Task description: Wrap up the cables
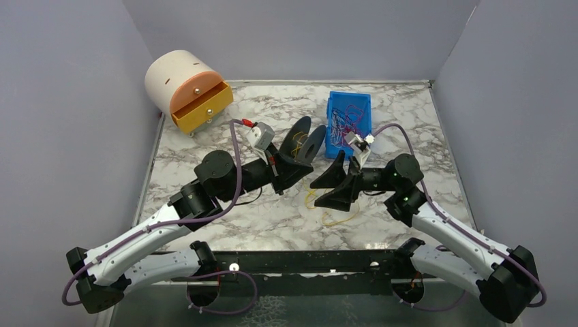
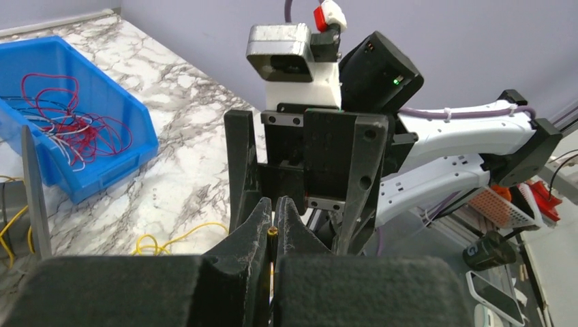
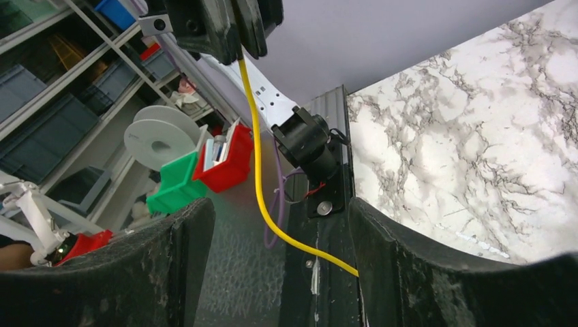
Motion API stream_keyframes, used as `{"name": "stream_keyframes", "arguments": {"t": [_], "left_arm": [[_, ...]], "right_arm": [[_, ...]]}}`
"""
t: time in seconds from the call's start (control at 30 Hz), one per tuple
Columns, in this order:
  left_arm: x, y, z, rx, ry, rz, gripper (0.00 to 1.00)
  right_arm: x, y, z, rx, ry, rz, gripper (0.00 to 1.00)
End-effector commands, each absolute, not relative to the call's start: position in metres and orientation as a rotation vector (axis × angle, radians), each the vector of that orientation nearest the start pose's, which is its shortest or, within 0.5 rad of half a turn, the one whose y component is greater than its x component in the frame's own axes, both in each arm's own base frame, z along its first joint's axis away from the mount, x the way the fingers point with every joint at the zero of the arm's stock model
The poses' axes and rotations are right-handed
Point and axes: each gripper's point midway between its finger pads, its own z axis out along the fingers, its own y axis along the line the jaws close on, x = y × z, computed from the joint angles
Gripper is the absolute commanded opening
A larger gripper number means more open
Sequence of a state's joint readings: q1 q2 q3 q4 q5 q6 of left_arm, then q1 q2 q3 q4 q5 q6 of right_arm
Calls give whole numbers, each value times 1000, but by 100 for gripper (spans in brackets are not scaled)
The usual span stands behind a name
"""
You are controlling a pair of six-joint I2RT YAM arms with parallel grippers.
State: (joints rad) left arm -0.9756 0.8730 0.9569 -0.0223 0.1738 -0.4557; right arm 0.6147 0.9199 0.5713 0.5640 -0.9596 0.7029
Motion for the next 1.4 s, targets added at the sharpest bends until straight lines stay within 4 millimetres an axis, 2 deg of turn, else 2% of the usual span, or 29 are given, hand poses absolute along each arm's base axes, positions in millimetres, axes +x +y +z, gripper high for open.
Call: {"name": "stream_keyframes", "arguments": {"t": [0.0,0.2,0.3,0.43,0.47,0.53,0.57,0.7,0.77,0.93,1.07,1.23,1.37], "left_arm": [[145,-301,398,502,1466,-1318,0],[148,-294,402,452,1430,-1312,0],[149,-291,403,427,1418,-1316,0],[150,-290,400,420,1422,-1312,0],[150,-289,399,413,1423,-1311,0],[151,-288,399,401,1422,-1310,0],[151,-288,400,400,1419,-1308,0],[152,-285,399,393,1428,-1295,1],[153,-281,400,383,1430,-1277,8],[158,-269,404,374,1430,-1200,43],[170,-242,410,314,1435,-1052,61],[176,-204,416,260,1439,-885,70],[175,-188,414,296,1466,-798,73]], "right_arm": [[124,290,316,-916,1340,1646,75],[120,295,308,-920,1356,1665,67],[121,294,306,-912,1364,1655,59],[122,292,304,-891,1370,1636,35],[123,291,303,-884,1373,1630,27],[124,291,303,-871,1379,1618,3],[124,290,303,-869,1379,1611,1],[126,285,312,-862,1373,1547,1],[126,282,316,-859,1368,1520,1],[128,278,315,-876,1404,1454,1],[128,276,319,-887,1416,1424,1],[131,273,322,-888,1443,1378,1],[130,271,320,-930,1474,1350,1]]}}
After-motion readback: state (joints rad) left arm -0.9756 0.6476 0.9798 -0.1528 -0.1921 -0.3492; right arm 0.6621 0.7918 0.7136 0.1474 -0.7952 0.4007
